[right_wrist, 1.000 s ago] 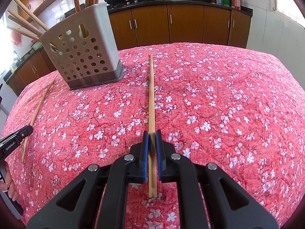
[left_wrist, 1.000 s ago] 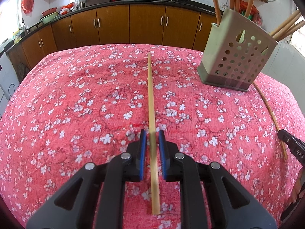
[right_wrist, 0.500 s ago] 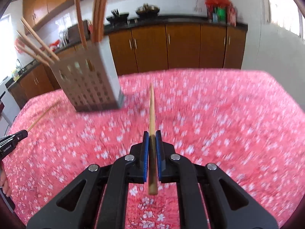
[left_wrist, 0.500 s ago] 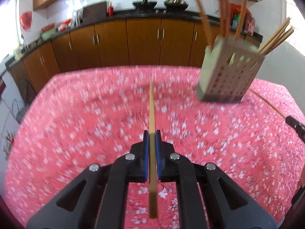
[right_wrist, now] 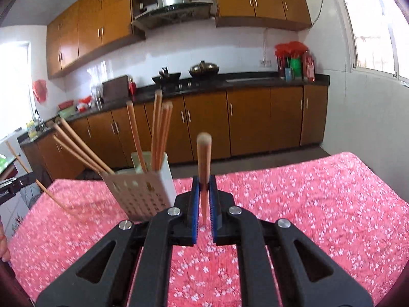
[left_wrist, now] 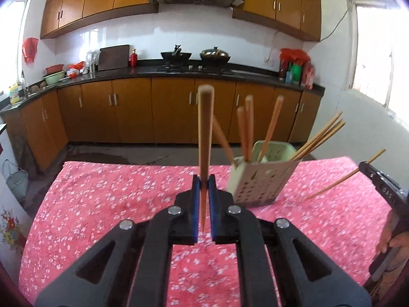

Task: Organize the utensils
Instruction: 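Lift the left tool's chopstick into the holder and open while the right tool does likewise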

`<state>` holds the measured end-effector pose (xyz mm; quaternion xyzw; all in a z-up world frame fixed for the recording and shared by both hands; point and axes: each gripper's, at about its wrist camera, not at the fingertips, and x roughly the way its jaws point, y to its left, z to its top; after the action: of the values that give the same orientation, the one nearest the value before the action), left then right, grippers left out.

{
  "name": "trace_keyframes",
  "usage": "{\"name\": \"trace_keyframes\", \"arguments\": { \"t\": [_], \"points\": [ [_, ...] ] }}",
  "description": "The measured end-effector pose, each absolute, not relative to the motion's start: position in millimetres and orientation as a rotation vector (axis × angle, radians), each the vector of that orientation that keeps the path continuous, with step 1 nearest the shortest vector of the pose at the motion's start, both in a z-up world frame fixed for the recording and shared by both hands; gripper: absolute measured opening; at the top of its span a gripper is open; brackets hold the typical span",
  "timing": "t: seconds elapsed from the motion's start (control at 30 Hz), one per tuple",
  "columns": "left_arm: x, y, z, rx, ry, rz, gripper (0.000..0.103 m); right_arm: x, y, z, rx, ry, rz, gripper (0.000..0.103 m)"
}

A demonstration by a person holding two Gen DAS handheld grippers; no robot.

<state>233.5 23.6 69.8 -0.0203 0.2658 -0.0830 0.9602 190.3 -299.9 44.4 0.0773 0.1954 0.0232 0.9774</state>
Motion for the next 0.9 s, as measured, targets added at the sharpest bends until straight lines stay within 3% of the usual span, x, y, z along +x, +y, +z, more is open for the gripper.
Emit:
{"name": "trace_keyframes", "arguments": {
  "t": [0.37,0.67,0.9],
  "points": [
    [218,1,113,-0.111,0.453,-0.294,0.008,170,-296,95,0.228,0.29,0.215,0.008],
    [226,-34,174,-0.126,0.269,-0.312,0.008,178,-272,157,0.204,0.101,0.267,0.008],
    [255,-54,177,-0.101,0.214,-0.275,0.008,210,-263,155,0.178,0.027,0.205,0.008]
  ]
}}
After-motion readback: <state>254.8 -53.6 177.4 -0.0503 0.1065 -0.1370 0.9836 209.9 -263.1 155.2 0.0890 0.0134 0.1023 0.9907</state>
